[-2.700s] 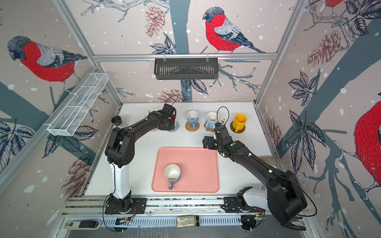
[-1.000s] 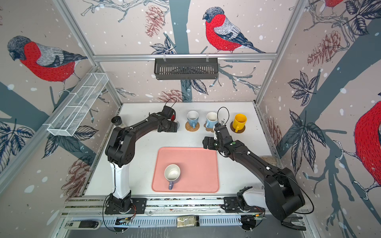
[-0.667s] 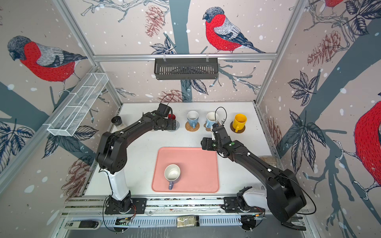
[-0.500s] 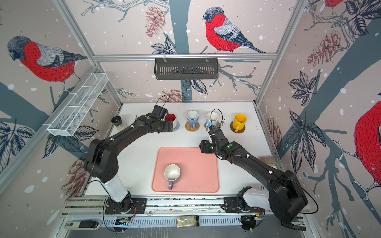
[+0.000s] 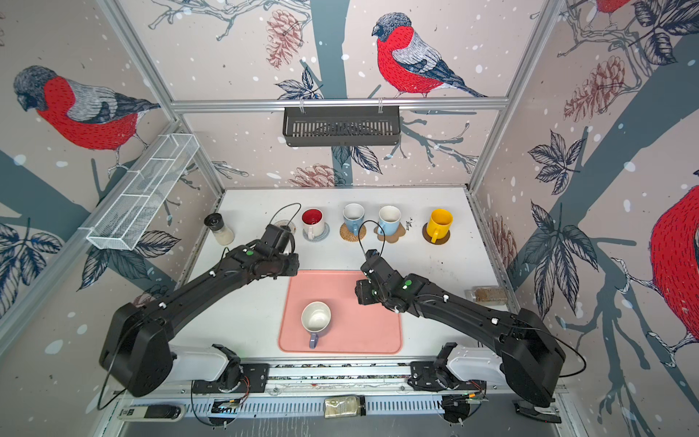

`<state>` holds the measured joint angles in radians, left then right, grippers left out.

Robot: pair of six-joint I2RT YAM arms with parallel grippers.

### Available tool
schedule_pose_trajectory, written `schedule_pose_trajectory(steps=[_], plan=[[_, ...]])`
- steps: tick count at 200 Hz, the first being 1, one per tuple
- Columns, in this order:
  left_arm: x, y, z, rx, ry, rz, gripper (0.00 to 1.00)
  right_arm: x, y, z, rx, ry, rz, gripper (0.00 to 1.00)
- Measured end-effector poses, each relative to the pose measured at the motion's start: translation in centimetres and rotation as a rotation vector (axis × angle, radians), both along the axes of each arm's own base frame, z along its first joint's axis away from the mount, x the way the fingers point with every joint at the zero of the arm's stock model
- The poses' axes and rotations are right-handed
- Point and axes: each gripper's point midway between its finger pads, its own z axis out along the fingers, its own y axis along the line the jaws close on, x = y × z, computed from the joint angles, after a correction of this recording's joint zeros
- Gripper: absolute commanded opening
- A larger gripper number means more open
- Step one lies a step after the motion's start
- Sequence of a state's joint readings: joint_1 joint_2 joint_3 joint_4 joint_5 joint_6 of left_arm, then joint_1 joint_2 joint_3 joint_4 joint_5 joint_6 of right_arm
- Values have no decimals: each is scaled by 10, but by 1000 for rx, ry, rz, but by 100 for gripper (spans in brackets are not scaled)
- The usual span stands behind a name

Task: Place cups on coasters
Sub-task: Move the tray to the center of the table.

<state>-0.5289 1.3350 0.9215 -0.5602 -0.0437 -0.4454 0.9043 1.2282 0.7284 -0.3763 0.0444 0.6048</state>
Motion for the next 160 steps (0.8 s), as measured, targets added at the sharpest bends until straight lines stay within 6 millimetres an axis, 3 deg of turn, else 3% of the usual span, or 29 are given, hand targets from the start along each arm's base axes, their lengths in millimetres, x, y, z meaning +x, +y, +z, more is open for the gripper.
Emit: schedule_pose_trajectory(steps=[17,31,61,113,160], plan=[[-17,-3,-13,0,34,-27,6,-3,-6,-10,-19,20,-24,31],[-26,-2,-25,2,58,-25,0,-3,-10,-17,-42,25,-35,28],[-36,-1,-46,-5,100,-11,0,6,-26,-38,-104,49,-93,25],[-23,-11,-61,-57,75,32,0,36,-47,-60,-141,76,-203,21],[-13,-12,-84,-55,82,86,0,64,-49,-69,-144,62,-239,19]])
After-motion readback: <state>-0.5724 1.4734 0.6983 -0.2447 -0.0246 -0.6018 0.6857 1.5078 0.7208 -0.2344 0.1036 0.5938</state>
